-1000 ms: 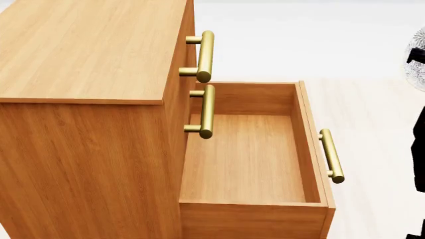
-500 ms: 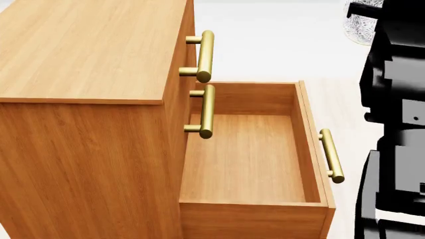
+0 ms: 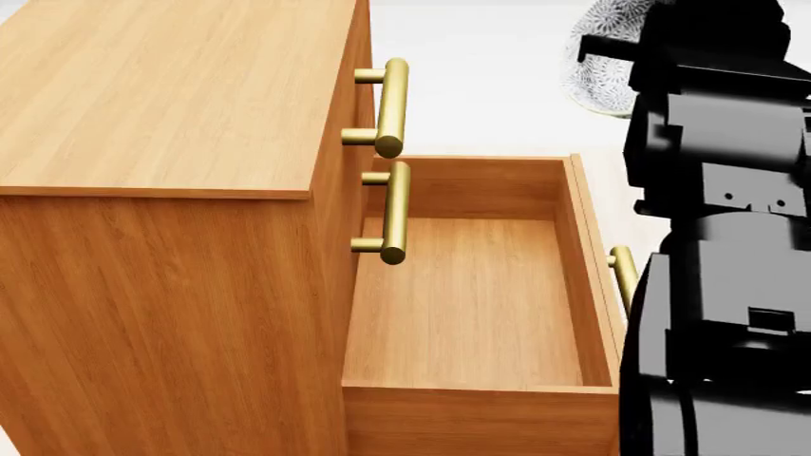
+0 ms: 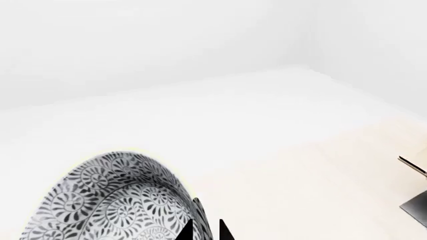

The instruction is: Put the bowl in the bottom drawer of the cabinet and close it.

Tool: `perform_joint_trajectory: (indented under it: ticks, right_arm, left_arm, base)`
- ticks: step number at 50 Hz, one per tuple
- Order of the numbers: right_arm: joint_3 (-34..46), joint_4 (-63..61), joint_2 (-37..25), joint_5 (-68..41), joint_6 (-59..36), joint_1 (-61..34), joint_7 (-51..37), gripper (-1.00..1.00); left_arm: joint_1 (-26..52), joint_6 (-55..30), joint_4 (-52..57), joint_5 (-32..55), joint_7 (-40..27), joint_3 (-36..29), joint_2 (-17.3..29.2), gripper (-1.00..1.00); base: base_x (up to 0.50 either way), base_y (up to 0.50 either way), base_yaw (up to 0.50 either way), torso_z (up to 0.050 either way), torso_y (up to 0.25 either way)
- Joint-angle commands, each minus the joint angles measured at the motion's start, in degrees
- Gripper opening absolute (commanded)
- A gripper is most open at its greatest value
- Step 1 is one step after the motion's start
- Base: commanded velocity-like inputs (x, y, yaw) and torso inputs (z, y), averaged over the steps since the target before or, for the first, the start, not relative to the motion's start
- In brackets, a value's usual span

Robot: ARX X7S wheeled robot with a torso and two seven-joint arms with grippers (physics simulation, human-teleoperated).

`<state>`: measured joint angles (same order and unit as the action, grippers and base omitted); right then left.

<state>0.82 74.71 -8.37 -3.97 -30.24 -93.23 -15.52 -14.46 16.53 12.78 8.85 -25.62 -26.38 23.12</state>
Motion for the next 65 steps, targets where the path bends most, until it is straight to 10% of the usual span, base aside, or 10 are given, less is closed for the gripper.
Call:
perform_joint_trajectory:
  ticks: [1, 65]
  right_arm:
    - [-2.7, 0.3, 1.5, 2.4, -2.9, 0.1, 1.6, -1.0]
    - [-0.1, 0.3, 5.2, 3.9, -3.9, 8.7, 9.4, -1.0]
  left_arm:
    - [-0.2, -0.3, 0.6, 0.0, -0.3, -0.1, 0.2, 1.0]
    - [-0.1, -0.3, 1.0, 0.3, -1.0, -0.8, 0.9, 1.0]
  base:
    - [0.0, 0.0, 0.0, 0.0, 0.0]
    - [0.0, 0.0, 0.0, 0.0, 0.0]
